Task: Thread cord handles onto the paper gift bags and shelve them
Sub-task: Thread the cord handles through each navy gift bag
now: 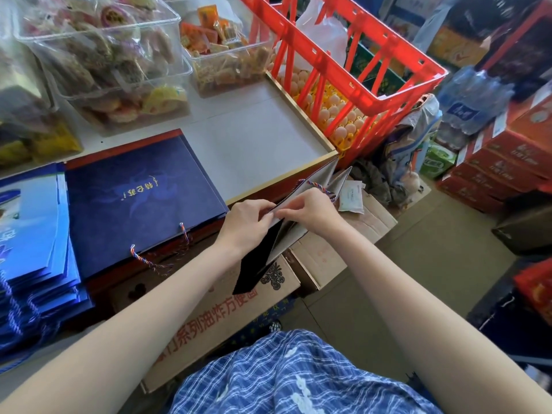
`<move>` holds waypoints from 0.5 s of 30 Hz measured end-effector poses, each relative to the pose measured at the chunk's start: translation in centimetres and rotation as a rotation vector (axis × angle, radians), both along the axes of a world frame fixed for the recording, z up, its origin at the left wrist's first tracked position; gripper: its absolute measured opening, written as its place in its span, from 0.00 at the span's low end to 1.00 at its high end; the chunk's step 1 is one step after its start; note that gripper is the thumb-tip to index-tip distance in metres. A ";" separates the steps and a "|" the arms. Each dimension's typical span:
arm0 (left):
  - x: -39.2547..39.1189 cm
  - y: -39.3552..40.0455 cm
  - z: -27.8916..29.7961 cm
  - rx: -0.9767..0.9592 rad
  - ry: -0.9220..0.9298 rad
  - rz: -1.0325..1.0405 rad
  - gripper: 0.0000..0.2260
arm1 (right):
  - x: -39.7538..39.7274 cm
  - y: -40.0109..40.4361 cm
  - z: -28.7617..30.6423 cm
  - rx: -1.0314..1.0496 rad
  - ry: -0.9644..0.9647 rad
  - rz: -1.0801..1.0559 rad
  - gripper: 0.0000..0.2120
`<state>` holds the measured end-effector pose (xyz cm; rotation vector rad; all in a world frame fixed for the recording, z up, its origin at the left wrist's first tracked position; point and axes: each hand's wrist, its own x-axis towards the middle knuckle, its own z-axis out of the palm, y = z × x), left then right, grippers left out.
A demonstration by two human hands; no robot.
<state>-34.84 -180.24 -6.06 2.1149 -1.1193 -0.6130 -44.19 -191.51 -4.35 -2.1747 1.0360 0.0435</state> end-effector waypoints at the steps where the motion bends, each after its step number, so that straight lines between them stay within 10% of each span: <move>1: 0.0 0.1 0.0 -0.004 -0.011 -0.011 0.14 | 0.1 -0.1 0.0 0.022 0.005 0.009 0.11; 15: 3.6 0.3 -0.1 0.086 -0.162 0.087 0.10 | 0.3 -0.4 0.0 -0.039 0.003 0.111 0.06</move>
